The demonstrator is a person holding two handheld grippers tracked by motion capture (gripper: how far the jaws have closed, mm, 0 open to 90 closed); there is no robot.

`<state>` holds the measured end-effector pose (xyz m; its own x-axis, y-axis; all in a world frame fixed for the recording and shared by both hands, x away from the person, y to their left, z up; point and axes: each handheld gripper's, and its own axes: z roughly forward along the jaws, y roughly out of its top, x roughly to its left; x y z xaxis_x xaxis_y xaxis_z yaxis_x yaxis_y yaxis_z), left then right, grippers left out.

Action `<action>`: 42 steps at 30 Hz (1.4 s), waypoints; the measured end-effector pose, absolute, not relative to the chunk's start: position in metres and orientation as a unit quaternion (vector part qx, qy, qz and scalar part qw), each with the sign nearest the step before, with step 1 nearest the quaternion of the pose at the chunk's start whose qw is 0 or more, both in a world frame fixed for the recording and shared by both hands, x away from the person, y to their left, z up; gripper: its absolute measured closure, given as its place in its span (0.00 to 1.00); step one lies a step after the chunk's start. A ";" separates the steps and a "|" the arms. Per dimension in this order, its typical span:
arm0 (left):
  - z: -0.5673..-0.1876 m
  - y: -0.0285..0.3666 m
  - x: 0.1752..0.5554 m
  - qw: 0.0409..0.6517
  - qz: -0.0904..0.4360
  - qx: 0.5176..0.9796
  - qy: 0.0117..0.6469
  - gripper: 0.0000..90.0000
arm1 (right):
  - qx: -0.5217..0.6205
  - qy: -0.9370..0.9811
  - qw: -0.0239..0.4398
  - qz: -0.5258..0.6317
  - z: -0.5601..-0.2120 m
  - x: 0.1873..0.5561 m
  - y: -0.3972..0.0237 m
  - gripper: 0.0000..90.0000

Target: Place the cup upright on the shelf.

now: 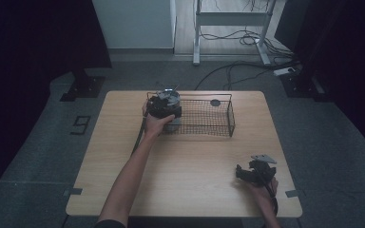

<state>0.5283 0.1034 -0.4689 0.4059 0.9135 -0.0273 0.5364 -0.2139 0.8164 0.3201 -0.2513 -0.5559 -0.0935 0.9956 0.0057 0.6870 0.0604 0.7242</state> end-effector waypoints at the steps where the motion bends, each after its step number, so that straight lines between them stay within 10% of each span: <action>1: -0.469 0.103 0.528 0.392 0.240 0.741 0.489 0.04 | 0.620 0.679 0.263 0.293 -0.556 0.320 -0.251 0.05; 42: -0.438 0.113 0.491 0.446 0.255 0.717 0.472 0.00 | 0.620 0.679 0.263 0.293 -0.556 0.320 -0.251 0.05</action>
